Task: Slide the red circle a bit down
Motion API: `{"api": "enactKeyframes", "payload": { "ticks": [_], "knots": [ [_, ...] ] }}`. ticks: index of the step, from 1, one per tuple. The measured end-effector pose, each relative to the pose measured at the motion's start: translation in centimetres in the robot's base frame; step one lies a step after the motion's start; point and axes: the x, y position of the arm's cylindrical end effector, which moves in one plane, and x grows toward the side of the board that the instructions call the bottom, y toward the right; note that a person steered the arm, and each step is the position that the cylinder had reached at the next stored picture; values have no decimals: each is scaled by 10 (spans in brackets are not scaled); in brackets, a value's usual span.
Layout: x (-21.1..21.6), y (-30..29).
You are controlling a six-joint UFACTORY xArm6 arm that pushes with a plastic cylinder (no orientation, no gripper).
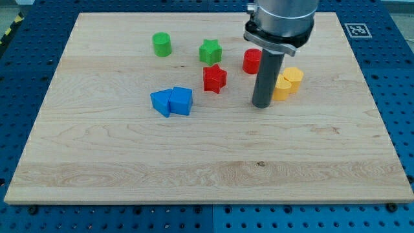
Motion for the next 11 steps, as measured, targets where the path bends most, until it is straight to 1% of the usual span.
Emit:
{"api": "enactKeyframes", "payload": {
  "ticks": [1, 4, 6, 8, 11],
  "knots": [
    [-1, -8],
    [-45, -10],
    [-64, 4],
    [-69, 30],
    [-123, 39]
  ]
}}
